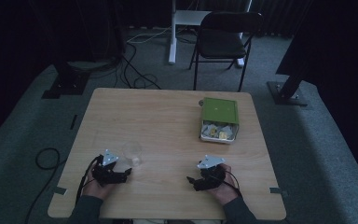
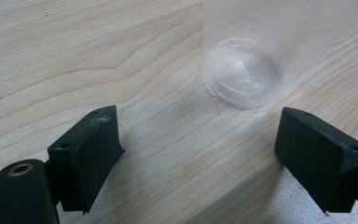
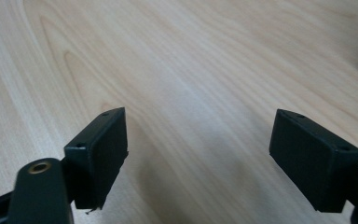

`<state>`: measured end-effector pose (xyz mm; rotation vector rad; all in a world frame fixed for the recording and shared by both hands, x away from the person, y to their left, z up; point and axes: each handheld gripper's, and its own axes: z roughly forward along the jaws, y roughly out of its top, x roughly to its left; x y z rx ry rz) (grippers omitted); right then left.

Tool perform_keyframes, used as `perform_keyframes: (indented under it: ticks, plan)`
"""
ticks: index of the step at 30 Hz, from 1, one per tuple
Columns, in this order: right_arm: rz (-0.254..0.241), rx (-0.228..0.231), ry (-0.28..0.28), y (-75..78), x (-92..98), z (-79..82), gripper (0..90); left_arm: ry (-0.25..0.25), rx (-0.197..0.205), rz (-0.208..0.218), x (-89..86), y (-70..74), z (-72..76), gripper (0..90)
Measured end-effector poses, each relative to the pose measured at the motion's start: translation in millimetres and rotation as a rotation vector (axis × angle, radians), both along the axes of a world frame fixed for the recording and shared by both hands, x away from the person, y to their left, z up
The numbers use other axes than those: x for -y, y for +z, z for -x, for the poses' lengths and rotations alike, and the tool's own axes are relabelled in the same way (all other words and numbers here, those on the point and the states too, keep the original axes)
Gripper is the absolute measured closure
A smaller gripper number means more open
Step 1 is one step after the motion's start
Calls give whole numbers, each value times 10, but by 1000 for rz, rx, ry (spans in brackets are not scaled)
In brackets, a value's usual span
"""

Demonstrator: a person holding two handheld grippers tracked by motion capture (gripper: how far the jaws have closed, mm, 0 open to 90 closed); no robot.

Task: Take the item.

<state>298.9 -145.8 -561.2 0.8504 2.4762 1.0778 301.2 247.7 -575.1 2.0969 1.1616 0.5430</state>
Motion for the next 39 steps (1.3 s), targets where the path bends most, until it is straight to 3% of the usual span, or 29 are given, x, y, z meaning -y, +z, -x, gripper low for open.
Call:
perform_keyframes:
  ticks: [7, 15, 28, 31, 34, 39]
  plan:
    - [-21, 24, -10, 102, 98, -32, 283, 1, 0, 1, 0, 0, 0, 151]
    - [-31, 33, -33, 135, 201, -79, 284, 1, 0, 0, 0, 0, 0, 151]
    - [-41, 54, -92, 261, 420, -268, 379, 1, -1, 1, 0, 0, 1, 151]
    - [-40, 72, -112, 301, 490, -334, 407, 1, -1, 1, 0, 0, 1, 151]
    - [-4, 108, -118, 328, 515, -368, 440, 1, 0, 1, 0, 0, 1, 151]
    - [-5, 129, -130, 349, 574, -440, 504, 1, -1, 1, 0, 0, 1, 151]
